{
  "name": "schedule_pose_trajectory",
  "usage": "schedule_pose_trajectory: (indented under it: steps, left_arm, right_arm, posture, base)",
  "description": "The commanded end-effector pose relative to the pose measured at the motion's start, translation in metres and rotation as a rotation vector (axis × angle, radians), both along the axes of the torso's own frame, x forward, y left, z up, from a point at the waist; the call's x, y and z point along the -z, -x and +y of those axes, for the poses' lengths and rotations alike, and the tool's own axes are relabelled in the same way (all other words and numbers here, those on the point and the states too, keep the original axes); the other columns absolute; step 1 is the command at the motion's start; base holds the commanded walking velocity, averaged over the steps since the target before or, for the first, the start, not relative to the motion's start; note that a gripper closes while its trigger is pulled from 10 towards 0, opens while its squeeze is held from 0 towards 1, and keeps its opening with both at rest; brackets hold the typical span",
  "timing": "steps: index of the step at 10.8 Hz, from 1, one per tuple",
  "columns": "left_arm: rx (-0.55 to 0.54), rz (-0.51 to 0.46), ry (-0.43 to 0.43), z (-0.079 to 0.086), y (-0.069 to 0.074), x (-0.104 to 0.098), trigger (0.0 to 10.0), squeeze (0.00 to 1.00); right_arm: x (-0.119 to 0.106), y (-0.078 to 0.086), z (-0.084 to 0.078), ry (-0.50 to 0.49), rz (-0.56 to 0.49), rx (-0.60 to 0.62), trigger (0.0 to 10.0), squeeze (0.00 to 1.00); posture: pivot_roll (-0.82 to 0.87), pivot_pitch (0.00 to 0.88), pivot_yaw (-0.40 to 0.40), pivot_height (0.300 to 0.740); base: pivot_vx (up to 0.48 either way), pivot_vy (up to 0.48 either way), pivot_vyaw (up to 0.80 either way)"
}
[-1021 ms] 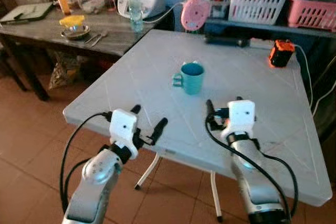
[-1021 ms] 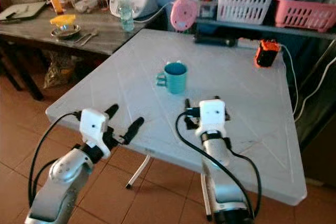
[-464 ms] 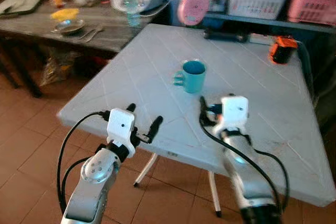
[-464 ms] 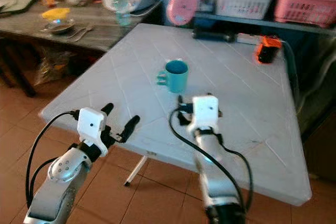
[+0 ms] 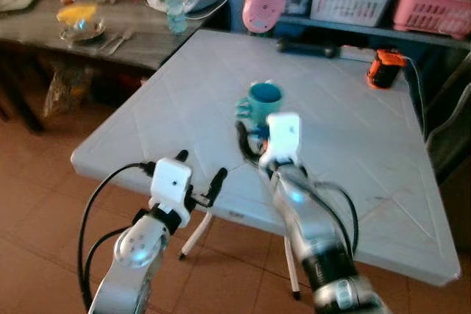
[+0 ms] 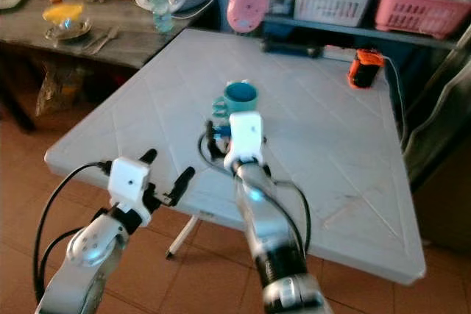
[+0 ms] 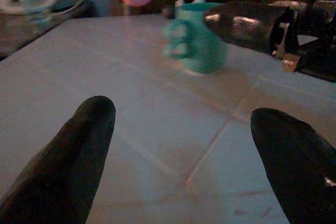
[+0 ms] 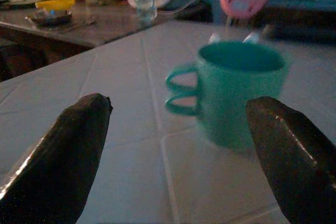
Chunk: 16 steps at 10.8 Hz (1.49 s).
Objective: Setting the table
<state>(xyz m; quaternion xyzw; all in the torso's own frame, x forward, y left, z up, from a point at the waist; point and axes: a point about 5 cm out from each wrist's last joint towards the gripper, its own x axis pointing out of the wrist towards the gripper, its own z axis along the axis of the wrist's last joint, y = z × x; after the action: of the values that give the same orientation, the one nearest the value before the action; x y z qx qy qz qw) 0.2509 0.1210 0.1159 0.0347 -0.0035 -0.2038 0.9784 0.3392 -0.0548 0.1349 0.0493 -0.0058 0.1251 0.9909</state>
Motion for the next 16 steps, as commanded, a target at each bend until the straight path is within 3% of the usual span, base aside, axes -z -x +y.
schedule_pose_trajectory:
  steps: [1,2,3,5,6,7,9,10,11,13,14,16]
  left_arm:
    - [-0.009,-0.008,-0.011,0.001,0.002,-0.003,10.0,0.0]
    - [-0.025,-0.003,-0.011,0.002,0.007,-0.003,10.0,0.0]
    - [-0.029,0.0,-0.013,0.002,0.011,-0.003,10.0,0.0]
    - [-0.029,-0.004,-0.005,0.002,0.013,-0.004,10.0,0.0]
    - [-0.03,-0.008,0.024,0.003,0.012,-0.008,10.0,0.0]
    - [-0.051,0.008,-0.002,0.01,0.009,-0.007,10.0,0.0]
    - [-0.114,0.018,-0.025,0.03,-0.003,-0.009,10.0,0.0]
    - [-0.123,0.01,-0.029,0.034,-0.006,-0.011,10.0,0.0]
    - [-0.149,-0.009,-0.036,0.041,-0.012,-0.015,10.0,0.0]
    - [-0.15,-0.019,-0.061,0.046,-0.011,-0.013,10.0,0.0]
    - [-0.19,-0.007,-0.08,0.059,-0.001,-0.006,10.0,0.0]
    - [-0.237,0.018,-0.114,0.071,0.009,0.004,10.0,0.0]
  right_arm:
    - [-0.005,-0.004,0.015,-0.079,0.03,-0.027,10.0,0.0]
    - [-0.01,-0.015,0.025,-0.173,0.096,-0.033,10.0,0.0]
    - [-0.013,-0.021,0.036,-0.198,0.127,-0.069,10.0,0.0]
    - [-0.022,-0.026,0.044,-0.155,0.095,-0.109,10.0,0.0]
    - [-0.019,-0.025,0.038,-0.144,0.086,-0.092,10.0,0.0]
    - [-0.009,-0.02,0.025,-0.111,0.064,-0.065,10.0,0.0]
    - [0.016,0.003,-0.019,0.017,-0.02,0.007,10.0,0.0]
    - [0.02,0.01,-0.029,0.04,-0.028,0.02,10.0,0.0]
    - [0.028,0.028,-0.055,0.079,-0.029,0.06,10.0,0.0]
    - [0.029,0.045,-0.078,0.123,-0.036,0.075,10.0,0.0]
    - [0.021,0.061,-0.101,0.16,-0.054,0.06,10.0,0.0]
    - [0.016,0.075,-0.122,0.196,-0.044,0.069,10.0,0.0]
  posture:
    - [0.2,0.063,-0.036,0.74]
    - [0.22,0.07,-0.047,0.74]
    - [0.24,0.07,-0.049,0.74]
    - [0.24,0.059,-0.047,0.74]
    - [0.23,0.051,-0.048,0.74]
    - [0.22,0.044,-0.042,0.74]
    - [0.2,0.03,-0.025,0.74]
    - [0.19,0.027,-0.023,0.74]
    - [0.17,0.017,-0.013,0.74]
    - [0.13,0.0,-0.004,0.74]
    - [0.11,0.0,0.002,0.74]
    - [0.1,0.0,0.005,0.74]
  base:
    - [0.0,0.0,0.0]
    - [0.0,0.0,0.0]
    - [0.0,0.0,0.0]
    - [0.0,0.0,0.0]
    - [0.0,0.0,0.0]
    - [0.0,0.0,0.0]
    - [0.0,0.0,0.0]
    - [0.0,0.0,0.0]
    - [0.0,0.0,0.0]
    - [0.0,0.0,0.0]
    - [0.0,0.0,0.0]
    - [0.0,0.0,0.0]
